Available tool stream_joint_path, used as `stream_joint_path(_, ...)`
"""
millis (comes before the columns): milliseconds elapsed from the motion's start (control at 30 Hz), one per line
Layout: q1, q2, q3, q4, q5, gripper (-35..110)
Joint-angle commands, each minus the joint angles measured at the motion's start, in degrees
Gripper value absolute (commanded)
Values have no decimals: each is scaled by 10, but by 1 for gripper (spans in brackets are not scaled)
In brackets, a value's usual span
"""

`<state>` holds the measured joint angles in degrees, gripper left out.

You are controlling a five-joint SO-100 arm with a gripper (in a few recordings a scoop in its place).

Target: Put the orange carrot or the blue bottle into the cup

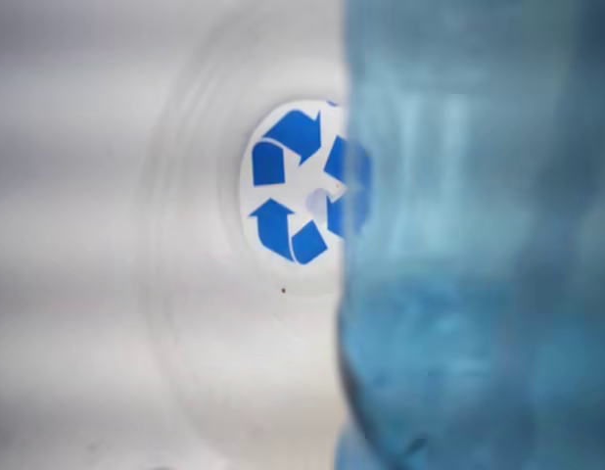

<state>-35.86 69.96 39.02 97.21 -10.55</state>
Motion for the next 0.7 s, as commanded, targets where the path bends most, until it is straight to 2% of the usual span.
stream_joint_path(0, 30, 27, -39, 1, 3, 24)
stream_joint_path(667, 45, -8, -43, 7, -3, 24)
